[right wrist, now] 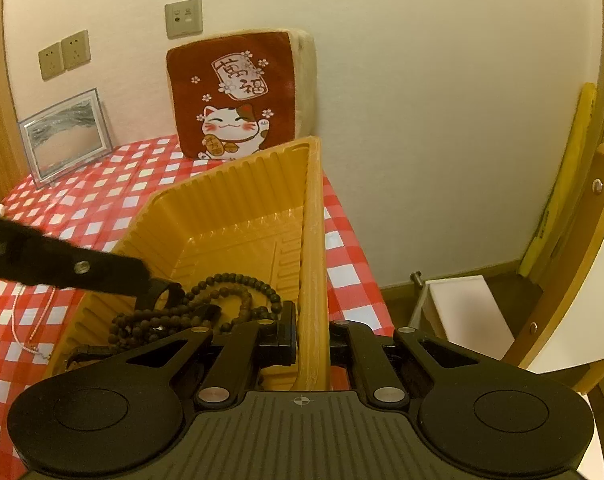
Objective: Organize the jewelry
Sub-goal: 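Lower the brown bead strand into the orange tray and open the left tool, then grasp the white pearl necklace with the left tool and lift it, then drop the white pearl necklace into the orange tray by opening the left tool, then grasp the small earring on the cloth with the left tool, then carry the earring into the orange tray and open the left tool, then release the tray rim with the right tool while withdrawing the left tool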
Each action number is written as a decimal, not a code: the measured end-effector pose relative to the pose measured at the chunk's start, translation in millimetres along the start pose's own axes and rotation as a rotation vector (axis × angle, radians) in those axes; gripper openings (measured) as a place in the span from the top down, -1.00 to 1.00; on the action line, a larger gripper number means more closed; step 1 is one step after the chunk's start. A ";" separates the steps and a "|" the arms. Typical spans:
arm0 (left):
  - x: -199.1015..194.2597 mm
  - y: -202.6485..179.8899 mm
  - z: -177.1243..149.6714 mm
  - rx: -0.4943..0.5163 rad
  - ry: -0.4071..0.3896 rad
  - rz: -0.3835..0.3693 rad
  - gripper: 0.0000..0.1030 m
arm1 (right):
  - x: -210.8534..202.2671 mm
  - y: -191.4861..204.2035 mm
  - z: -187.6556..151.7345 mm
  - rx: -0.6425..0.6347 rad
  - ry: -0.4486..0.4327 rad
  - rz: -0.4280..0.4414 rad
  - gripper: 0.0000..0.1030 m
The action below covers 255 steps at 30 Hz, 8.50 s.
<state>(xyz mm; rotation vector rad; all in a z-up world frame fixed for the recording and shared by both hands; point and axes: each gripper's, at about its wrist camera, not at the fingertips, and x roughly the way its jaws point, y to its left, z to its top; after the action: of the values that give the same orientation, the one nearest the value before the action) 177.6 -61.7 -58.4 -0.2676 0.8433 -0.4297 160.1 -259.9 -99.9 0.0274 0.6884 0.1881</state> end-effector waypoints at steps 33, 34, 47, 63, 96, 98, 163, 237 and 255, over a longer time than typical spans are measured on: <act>-20.8 131.8 -51.9 -0.009 0.090 0.535 0.77 | 5.6 -2.1 -4.1 0.008 0.026 -0.009 0.89; -20.9 131.4 -52.5 -0.002 0.085 0.536 0.78 | 5.6 -2.1 -4.1 0.008 0.027 -0.009 0.89; -41.6 134.5 -42.9 -0.038 0.042 0.495 0.99 | 7.4 -2.8 -4.6 0.008 0.030 -0.009 0.89; -161.8 100.7 44.1 0.031 -0.291 0.498 0.99 | 4.1 -3.3 -4.4 0.008 0.013 0.001 0.89; -79.5 -32.4 125.0 0.162 -0.392 0.045 0.99 | -3.1 0.8 -2.1 0.000 -0.005 0.006 0.88; -59.1 -32.3 113.3 0.146 -0.339 0.030 0.99 | -3.3 0.9 -1.9 0.000 -0.005 0.006 0.88; -27.2 96.2 9.2 0.161 -0.116 0.330 0.87 | 18.7 0.2 1.2 0.007 0.026 -0.018 0.89; -160.8 -16.6 -91.5 -0.059 -0.099 0.513 -0.22 | -60.9 18.2 5.4 0.040 0.230 0.232 -0.41; -208.3 -5.9 -138.1 -0.080 0.006 0.493 -0.22 | -139.1 119.8 -36.2 -0.039 0.313 0.324 -0.41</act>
<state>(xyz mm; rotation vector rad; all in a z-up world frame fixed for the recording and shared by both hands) -52.1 22.3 -6.7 -0.1240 0.8996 0.0642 12.4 -168.8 -29.9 0.0738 0.9905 0.5247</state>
